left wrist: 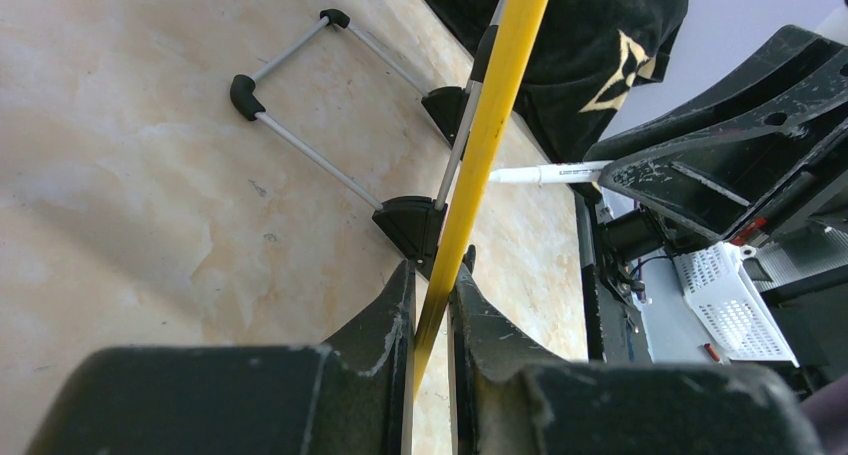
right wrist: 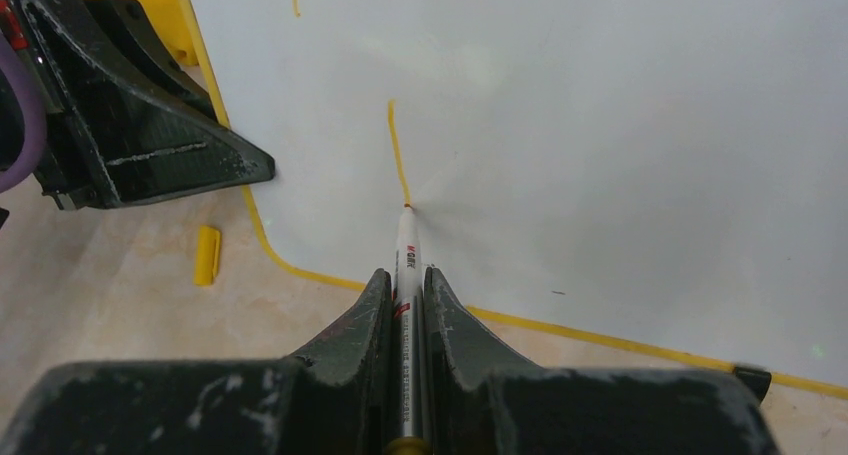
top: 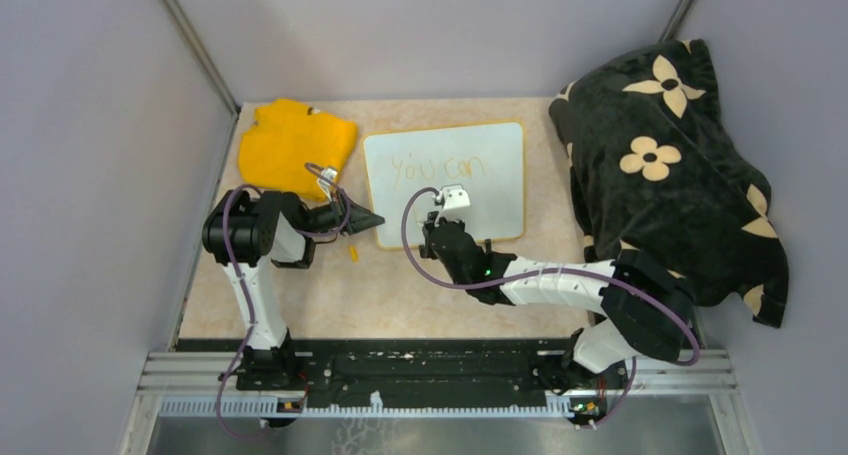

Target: Write a sentence on the whiteboard

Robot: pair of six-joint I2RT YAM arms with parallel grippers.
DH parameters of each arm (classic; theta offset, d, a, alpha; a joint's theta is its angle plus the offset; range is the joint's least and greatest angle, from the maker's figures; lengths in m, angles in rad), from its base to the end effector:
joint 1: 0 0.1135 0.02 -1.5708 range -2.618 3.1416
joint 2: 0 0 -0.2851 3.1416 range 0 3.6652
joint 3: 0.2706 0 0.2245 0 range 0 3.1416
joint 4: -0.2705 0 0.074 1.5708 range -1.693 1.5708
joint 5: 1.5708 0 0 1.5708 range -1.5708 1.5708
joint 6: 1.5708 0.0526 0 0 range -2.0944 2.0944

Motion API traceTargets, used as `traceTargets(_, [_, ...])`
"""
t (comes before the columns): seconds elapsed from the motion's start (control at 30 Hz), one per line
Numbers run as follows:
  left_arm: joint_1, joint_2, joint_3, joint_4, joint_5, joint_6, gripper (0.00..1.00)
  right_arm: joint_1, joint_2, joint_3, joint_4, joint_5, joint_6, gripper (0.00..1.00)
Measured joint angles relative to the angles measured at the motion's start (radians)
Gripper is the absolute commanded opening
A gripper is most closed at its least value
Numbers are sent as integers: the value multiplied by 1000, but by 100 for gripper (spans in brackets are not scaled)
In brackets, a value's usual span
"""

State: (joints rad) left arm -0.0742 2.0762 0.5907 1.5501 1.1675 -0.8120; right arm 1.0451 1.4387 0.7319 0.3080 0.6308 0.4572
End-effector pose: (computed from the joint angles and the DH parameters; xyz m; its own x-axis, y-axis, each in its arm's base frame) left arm 0.3262 -0.0728 0.1586 -0.6410 -0.2379 -0.7298 0.6966 0.2190 -0.6832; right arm 0.1740 0.2381 0.2560 -0.3628 0.0851 -0.9280 -0.2960 0.9337 0.2014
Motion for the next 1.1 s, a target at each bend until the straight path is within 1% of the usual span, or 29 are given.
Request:
traceTargets(0.37, [0,0,0,0,0,0,0,4,0,-5,-13,-4,14,0])
traceTargets(1.1, [0,0,0,0,0,0,0,-1,24,63,-26,-1,-46,0])
